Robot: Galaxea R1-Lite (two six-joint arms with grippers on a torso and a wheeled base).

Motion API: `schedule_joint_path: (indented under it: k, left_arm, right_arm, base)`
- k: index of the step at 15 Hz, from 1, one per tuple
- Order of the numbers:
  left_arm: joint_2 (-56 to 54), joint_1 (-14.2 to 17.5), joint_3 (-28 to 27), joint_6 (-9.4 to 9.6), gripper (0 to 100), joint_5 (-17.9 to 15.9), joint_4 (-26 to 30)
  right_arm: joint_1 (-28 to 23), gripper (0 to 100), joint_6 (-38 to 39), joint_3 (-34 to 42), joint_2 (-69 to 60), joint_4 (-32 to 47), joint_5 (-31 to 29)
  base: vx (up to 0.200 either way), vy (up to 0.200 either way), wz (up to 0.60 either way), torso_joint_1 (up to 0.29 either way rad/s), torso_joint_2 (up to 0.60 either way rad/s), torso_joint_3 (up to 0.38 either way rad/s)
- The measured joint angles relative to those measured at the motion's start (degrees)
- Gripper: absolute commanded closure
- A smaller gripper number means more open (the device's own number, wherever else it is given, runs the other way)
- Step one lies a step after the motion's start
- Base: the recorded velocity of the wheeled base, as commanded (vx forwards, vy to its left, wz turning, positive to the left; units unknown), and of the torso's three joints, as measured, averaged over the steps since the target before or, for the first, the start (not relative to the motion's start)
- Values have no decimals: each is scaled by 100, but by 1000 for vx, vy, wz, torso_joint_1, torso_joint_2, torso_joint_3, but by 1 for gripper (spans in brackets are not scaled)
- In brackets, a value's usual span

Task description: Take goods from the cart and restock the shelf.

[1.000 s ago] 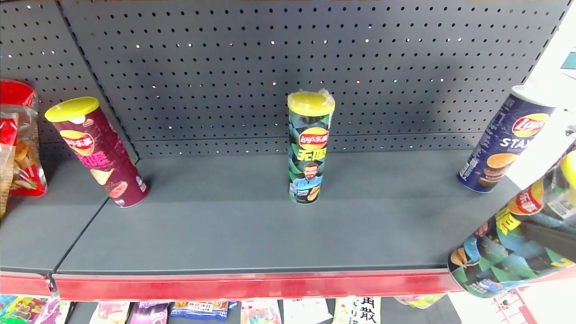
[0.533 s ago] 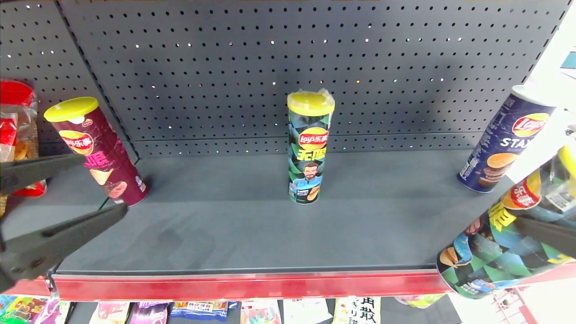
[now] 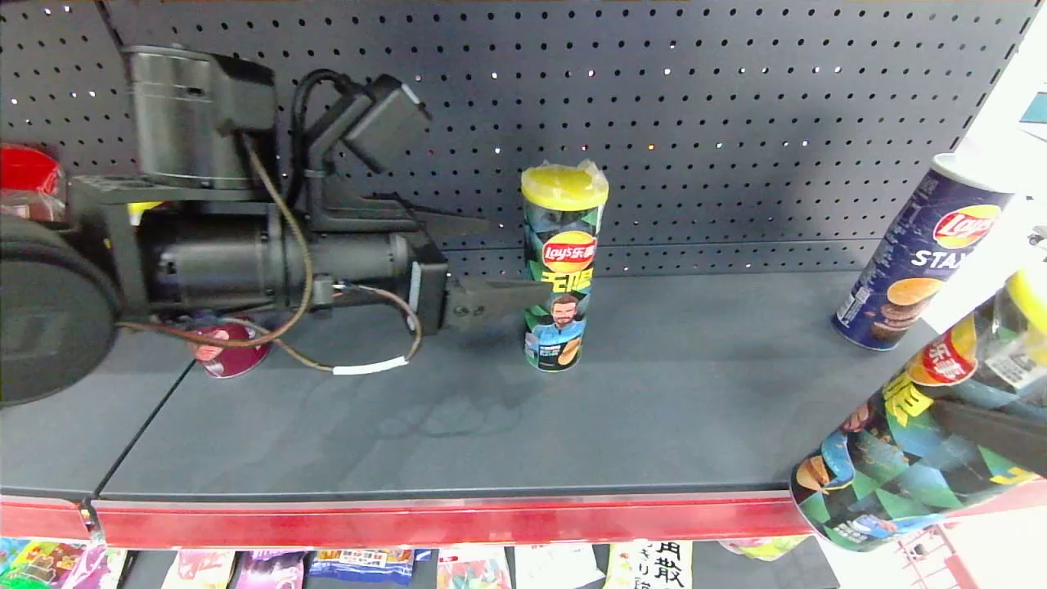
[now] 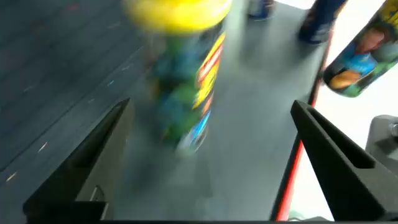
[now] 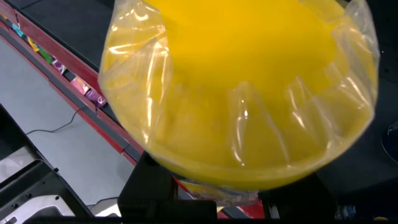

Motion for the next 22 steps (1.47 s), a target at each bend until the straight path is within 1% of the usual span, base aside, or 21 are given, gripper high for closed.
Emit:
schedule_joint_path:
  k: [1,3,9,12,13,15,17,19,22]
  left_arm:
    - [267,-50,-207,10,0,-77,-17]
    - [718,-56,-523,38,0,-124,-37]
    - [1248,44,-986,51,0,-127,-37]
    - [1364,201,-1168,76,0,-193,-37]
    - [1393,245,-1198,98,0,-261,-33]
    - [1457,350,-1276,152,0,-716,-35]
    - [1520,389,-1375,177,0,-997,-35]
    - [1658,389,-1612,183,0,-1134,-28]
    - [1950,385,-2037,188,0,-1184,-26]
  right_arm:
    - [0,100,0,0,5,-1,-2]
    - [0,100,0,-4,13,0,-6]
    - [2,100,0,-17,13,0,-9]
    - [0,100,0,-17,13,0,-9]
    - [0,100,0,-15,13,-1,-11]
    - [0,100,0,-11,13,0,-17]
    - [0,100,2,-9,16,5,-20]
    - [0,100,0,-13,20,5,-20]
    - [-7,100,0,-24,27,10,-20]
  base:
    - [0,0,0,0,0,0]
    - [0,0,0,0,0,0]
    - [0,0,0,0,0,0]
    - [0,0,0,0,0,0]
    - [0,0,0,0,0,0]
    - [0,0,0,0,0,0]
    - [0,0,0,0,0,0]
    - [0,0,0,0,0,0]
    - [0,0,0,0,0,0]
